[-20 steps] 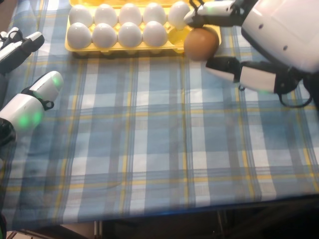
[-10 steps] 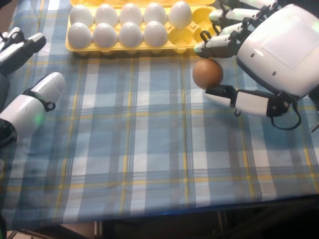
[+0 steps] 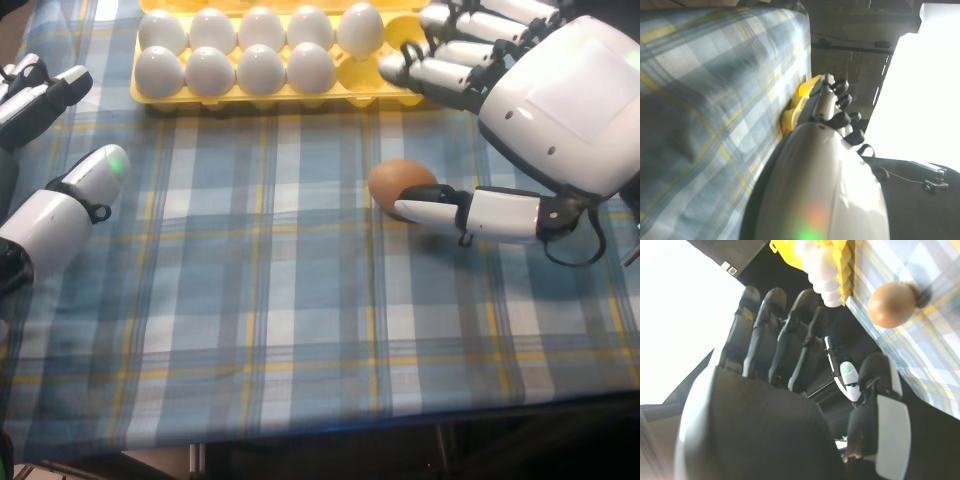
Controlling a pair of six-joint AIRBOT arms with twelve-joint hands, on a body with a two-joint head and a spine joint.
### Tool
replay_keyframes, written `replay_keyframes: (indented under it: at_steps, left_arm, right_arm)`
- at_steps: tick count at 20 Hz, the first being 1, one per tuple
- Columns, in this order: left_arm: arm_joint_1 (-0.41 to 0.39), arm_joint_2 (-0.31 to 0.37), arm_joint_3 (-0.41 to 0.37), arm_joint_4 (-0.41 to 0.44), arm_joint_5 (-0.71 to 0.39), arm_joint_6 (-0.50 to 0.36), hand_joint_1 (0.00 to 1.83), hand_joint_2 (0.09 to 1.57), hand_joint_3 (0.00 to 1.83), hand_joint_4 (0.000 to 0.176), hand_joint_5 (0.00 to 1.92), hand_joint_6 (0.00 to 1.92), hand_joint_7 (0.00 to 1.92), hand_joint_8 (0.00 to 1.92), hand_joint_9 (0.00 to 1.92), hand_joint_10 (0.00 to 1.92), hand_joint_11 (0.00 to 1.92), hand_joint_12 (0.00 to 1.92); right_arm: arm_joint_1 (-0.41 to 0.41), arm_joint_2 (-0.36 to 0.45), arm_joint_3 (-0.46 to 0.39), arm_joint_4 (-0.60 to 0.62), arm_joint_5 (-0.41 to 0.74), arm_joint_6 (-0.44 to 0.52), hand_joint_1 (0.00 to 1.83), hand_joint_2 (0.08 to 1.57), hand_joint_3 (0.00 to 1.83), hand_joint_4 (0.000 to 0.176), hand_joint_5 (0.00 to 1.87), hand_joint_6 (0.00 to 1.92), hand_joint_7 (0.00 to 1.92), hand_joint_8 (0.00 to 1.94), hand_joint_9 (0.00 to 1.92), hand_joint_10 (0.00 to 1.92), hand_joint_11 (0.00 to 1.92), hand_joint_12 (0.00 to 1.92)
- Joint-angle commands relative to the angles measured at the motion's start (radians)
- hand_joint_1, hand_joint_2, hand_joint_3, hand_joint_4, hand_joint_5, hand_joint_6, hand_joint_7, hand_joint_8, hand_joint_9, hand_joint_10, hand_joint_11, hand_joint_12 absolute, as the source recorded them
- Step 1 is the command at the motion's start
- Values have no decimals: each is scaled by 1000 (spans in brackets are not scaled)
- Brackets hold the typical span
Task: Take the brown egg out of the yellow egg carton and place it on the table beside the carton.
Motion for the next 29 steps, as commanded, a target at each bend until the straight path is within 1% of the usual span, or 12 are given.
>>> replay_keyframes:
  at_steps: [1,2,4,5,7,9,11,18,19,20,25,29]
  left_arm:
    - [-6,4,2,43,-110,-7,361,1274,0,46,420,0,153,2,85,3,0,0]
    - [-6,4,2,43,-110,-7,379,1272,0,45,424,1,156,2,89,4,0,0]
    - [-6,4,2,42,-110,-7,408,1263,0,37,433,3,165,4,100,5,0,0]
    - [-6,4,2,42,-111,-7,409,1259,0,42,436,4,173,6,109,8,0,0]
    - [-6,4,1,39,-116,-7,397,1259,0,54,432,1,175,4,101,2,0,0]
    - [-6,4,0,38,-122,-7,384,1257,0,59,428,0,174,2,94,1,0,0]
    - [-6,4,0,38,-123,-7,386,1256,0,53,429,1,170,0,97,2,0,0]
    - [-4,4,-5,35,-126,-8,399,1256,0,43,435,1,176,0,102,1,0,0]
    - [-4,4,-5,35,-127,-8,397,1256,0,40,435,1,174,0,101,1,0,0]
    - [-4,4,-6,35,-127,-8,397,1256,0,46,430,0,171,0,101,0,0,0]
    - [-4,7,-12,36,-128,-8,402,1250,0,52,432,1,171,0,100,0,0,0]
    - [-4,8,-12,36,-128,-7,401,1256,1,46,430,0,163,0,92,1,0,0]
  right_arm:
    - [10,4,-6,-15,155,-1,252,1087,13,0,275,0,342,0,195,0,187,0]
    - [10,5,-7,-12,160,-1,136,1108,17,0,178,1,249,0,121,0,141,0]
    - [-2,14,-19,17,207,-1,14,1098,4,1,80,0,122,0,32,0,66,0]
    - [-11,21,-28,30,238,-1,2,1060,0,0,45,0,82,0,6,0,13,0]
    - [-24,33,-47,48,291,-7,0,1001,0,0,31,0,49,0,0,0,1,0]
    - [-46,58,-78,64,337,-45,0,911,0,0,0,0,8,0,0,0,0,0]
    - [-83,83,-114,97,384,-96,0,889,0,0,0,0,0,0,0,0,0,0]
    - [-212,106,-176,216,533,-101,0,849,0,0,0,0,0,0,0,0,0,0]
    - [-215,106,-180,220,539,-101,0,859,0,0,0,0,0,0,0,0,0,0]
    - [-218,106,-182,227,542,-101,0,870,0,0,4,2,0,0,0,0,0,0]
    - [-231,101,-182,256,542,-101,0,881,0,0,11,3,3,1,0,0,0,0]
    - [-233,98,-182,257,546,-101,0,882,0,0,9,2,13,4,0,0,0,0]
